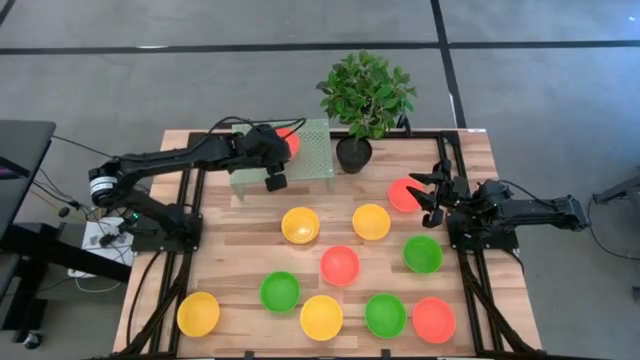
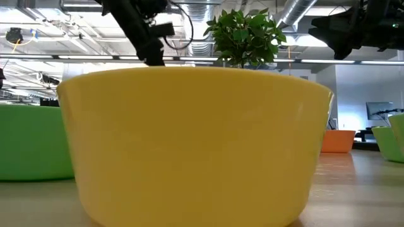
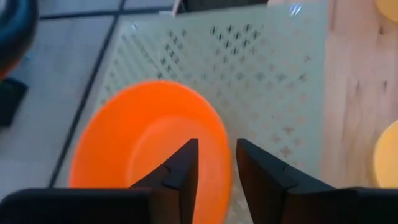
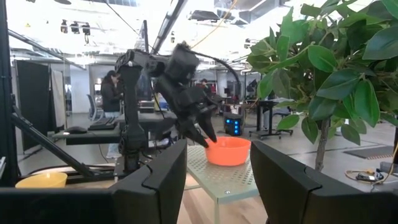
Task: Pick & Place Mini bowls
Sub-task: Put the yellow bowl on the shelf
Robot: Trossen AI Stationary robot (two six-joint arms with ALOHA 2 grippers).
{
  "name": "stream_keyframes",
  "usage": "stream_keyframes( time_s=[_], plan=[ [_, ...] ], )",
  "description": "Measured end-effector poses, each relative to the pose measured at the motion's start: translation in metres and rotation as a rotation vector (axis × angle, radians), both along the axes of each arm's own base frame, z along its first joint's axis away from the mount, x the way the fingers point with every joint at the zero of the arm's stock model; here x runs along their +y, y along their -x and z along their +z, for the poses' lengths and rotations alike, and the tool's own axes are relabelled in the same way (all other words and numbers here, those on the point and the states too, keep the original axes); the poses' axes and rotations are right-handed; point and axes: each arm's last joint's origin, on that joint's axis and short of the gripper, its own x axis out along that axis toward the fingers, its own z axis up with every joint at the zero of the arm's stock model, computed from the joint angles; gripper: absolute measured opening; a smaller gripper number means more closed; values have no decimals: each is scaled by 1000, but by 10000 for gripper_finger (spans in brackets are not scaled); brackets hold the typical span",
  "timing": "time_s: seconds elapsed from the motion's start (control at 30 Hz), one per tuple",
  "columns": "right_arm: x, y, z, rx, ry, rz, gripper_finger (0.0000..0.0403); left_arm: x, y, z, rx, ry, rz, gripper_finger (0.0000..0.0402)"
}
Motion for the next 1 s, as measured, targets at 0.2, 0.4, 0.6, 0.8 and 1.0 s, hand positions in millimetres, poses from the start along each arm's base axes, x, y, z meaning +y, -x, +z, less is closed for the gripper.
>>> stream_keyframes(
  time_s=[0.2,0.4,0.6,0.8,1.0],
  plan=[
    [0,0,0,0,0,0,172,-53,12,33,-148,-17,-114,122],
    [0,0,0,2,-1,0,172,-117,27,40,-260,142,-254,117],
    [0,0,0,1,-7,3,172,-167,32,-9,-207,288,-295,116],
    [0,0,0,1,-7,2,172,-179,14,-65,-146,283,-271,116],
    [0,0,0,1,-7,2,172,-171,-6,-108,-19,254,-203,115]
  ],
)
